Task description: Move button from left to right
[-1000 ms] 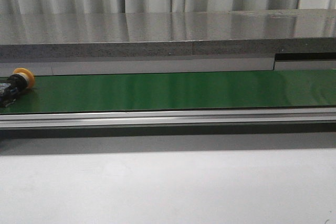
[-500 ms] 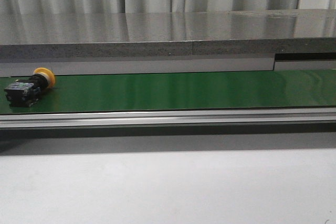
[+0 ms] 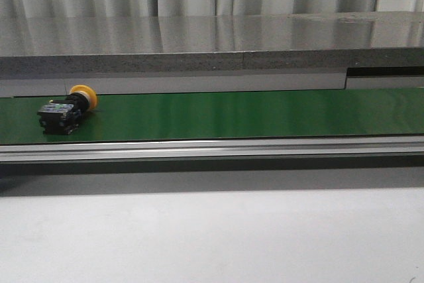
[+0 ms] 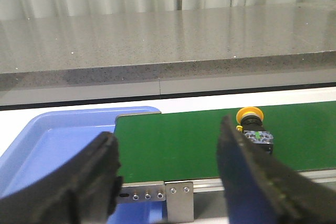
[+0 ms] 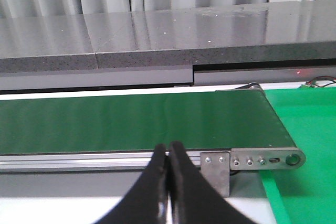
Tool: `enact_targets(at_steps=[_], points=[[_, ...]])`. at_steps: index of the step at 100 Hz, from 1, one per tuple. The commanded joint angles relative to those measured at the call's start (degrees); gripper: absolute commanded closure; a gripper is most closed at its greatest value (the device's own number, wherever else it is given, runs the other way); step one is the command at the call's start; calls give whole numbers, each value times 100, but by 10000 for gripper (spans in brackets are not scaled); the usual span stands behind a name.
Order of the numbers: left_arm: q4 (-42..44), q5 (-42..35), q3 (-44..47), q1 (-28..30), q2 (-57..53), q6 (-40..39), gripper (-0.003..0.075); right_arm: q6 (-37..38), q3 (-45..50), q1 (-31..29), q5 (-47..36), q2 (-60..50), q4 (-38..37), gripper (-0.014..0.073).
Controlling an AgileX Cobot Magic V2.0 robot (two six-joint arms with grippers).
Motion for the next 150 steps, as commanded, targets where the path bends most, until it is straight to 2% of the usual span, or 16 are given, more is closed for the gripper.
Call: enact_targets(at_steps=[1, 9, 10, 12, 70, 98, 132, 150], points=[[-76, -495, -154, -29, 41, -18, 536, 0, -97, -1, -493, -102, -42, 662], [-76, -495, -154, -29, 41, -18, 687, 0, -97, -1, -493, -102, -42, 662], [-76, -495, -154, -29, 41, -18, 726, 0, -97, -1, -493, -102, -42, 662], [-76, -495, -154, -29, 41, -18, 742, 0, -97, -1, -493, -102, -42, 662], [-76, -495, -154, -29, 41, -18, 741, 0, -284, -1, -708, -96, -182, 662], [-76, -495, -154, -29, 41, -18, 741, 0, -1526, -1, 493, 538, -189, 662], [-76, -495, -154, -29, 41, -18, 741, 0, -3433, -1, 2289, 2574, -195, 662], [-76, -495, -154, -29, 41, -18, 741, 0, -4160, -1, 2872, 3633, -164, 662]])
